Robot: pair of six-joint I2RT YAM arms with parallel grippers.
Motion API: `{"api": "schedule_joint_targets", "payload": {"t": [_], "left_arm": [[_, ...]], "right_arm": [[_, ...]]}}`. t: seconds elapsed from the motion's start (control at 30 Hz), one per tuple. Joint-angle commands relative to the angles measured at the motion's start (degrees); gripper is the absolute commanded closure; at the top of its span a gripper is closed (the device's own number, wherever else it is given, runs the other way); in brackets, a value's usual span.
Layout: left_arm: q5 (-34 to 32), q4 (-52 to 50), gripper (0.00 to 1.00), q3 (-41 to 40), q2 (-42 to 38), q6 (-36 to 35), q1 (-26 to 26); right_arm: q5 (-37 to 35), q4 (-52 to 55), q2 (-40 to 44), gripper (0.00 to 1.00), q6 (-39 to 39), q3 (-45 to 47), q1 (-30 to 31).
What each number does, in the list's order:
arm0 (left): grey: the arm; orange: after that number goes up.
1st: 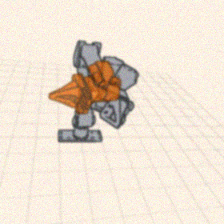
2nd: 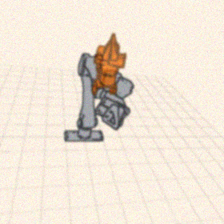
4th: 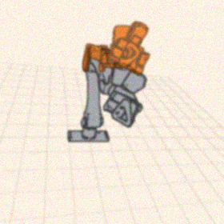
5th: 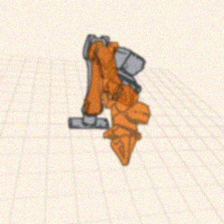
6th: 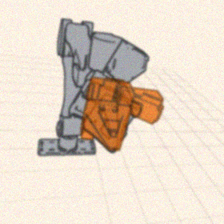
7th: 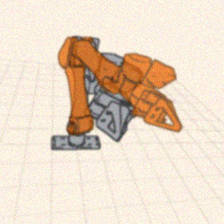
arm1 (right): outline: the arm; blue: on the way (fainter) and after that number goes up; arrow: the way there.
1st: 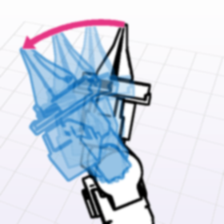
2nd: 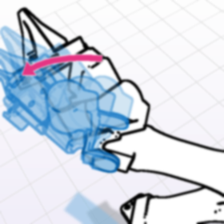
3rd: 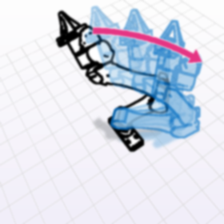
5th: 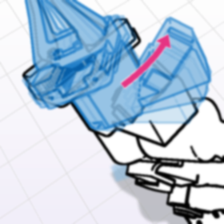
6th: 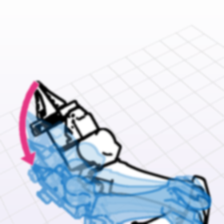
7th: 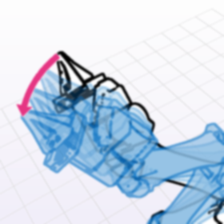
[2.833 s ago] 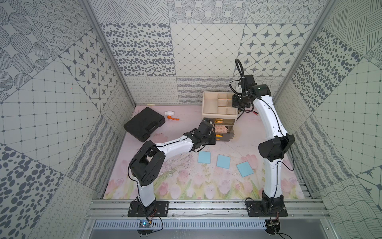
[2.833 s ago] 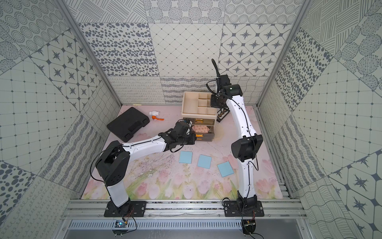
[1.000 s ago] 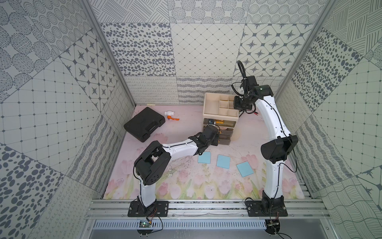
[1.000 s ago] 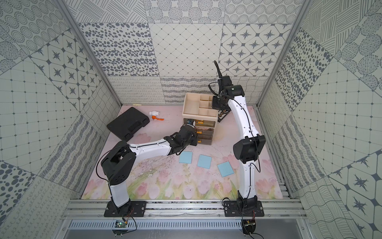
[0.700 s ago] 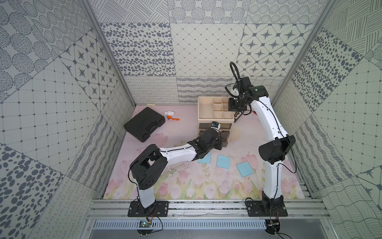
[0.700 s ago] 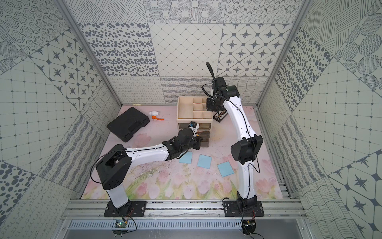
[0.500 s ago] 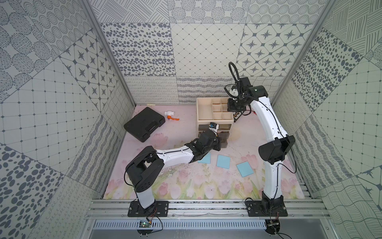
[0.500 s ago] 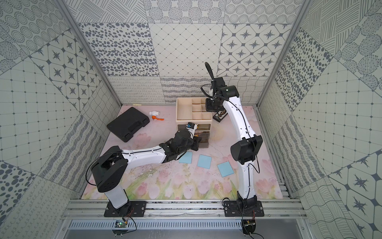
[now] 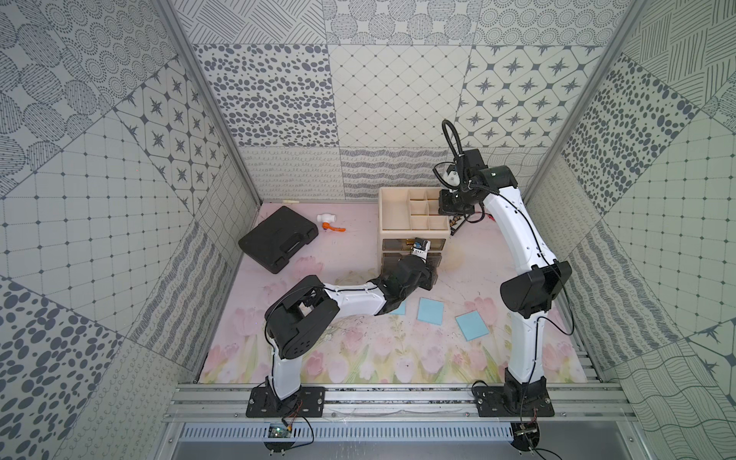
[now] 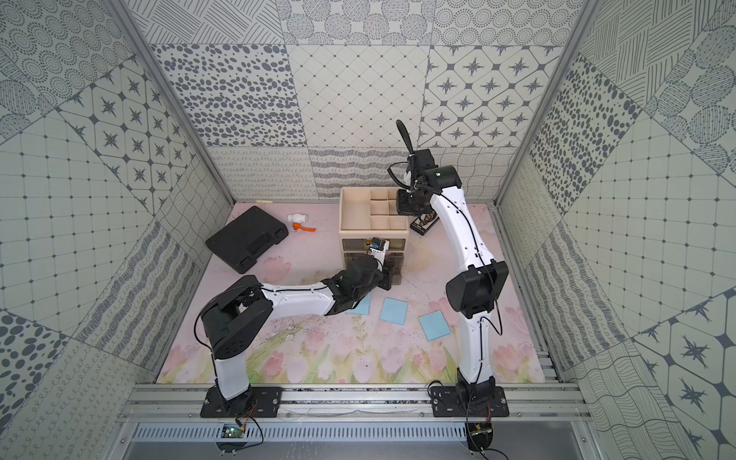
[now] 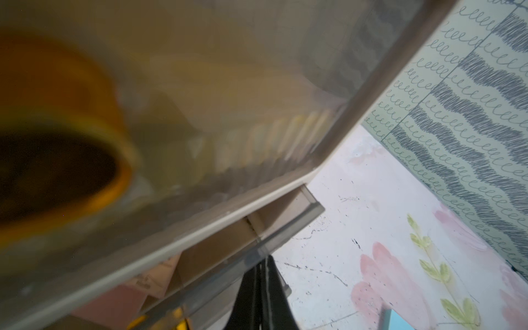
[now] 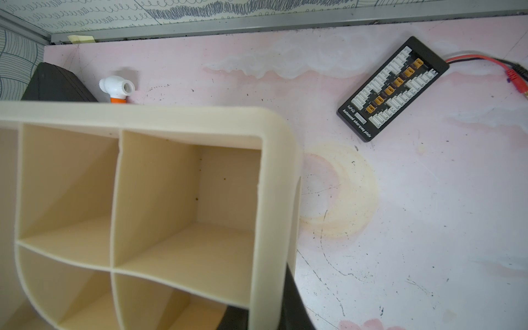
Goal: Please put the sticky notes in the drawer by color
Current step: Close the drawer in the storage box, then open the drawer in the storage box.
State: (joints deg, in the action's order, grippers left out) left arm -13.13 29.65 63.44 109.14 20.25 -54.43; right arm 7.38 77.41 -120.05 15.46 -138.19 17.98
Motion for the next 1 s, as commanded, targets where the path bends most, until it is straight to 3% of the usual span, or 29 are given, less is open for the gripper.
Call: {"api": "schedule_joint_targets", "payload": {"t": [0.0, 0.2, 0.27, 0.37, 0.5, 0.67, 0.8, 0.83, 0.97], "left_arm": [[-15.9, 6.4, 0.95, -0.7, 1.2, -6.8, -1.2], [-28.3, 14.8, 0.96, 2.8, 6.3, -22.6, -4.0], [-29.6, 17.1, 0.96, 4.1, 8.3, -27.0, -4.6], [-27.8, 15.8, 0.96, 4.3, 7.9, -26.6, -4.7], [-21.6, 8.8, 0.9, 3.4, 2.9, -21.1, -4.5], [-12.9, -8.5, 0.91, 3.3, -8.4, -12.2, -4.6], [-12.2, -27.1, 0.87, 5.7, -16.8, -3.0, -4.4], [-12.1, -31.7, 0.84, 6.7, -18.0, -0.2, -4.3], [-6.4, -49.5, 0.59, 9.0, -22.3, 15.8, -2.0]], "right_arm": [[9.8, 7.9, 2.0, 1.0, 2.3, 2.5, 1.3], [10.2, 6.5, 3.2, 1.0, 2.5, 5.1, 1.5], [10.1, 6.3, 3.4, 1.0, 2.5, 5.4, 1.6], [9.6, 6.3, 3.5, 1.0, 2.5, 5.5, 1.6], [9.1, 6.0, 3.0, 1.0, 2.6, 5.1, 1.5], [9.7, 5.7, 1.4, 1.0, 2.7, 5.1, 1.6], [10.1, 3.2, 1.1, 1.0, 3.8, 6.4, 1.5], [10.3, 2.7, 1.1, 1.0, 4.3, 6.5, 1.5], [11.0, 0.0, 1.6, 1.0, 6.4, 7.6, 1.5]]}}
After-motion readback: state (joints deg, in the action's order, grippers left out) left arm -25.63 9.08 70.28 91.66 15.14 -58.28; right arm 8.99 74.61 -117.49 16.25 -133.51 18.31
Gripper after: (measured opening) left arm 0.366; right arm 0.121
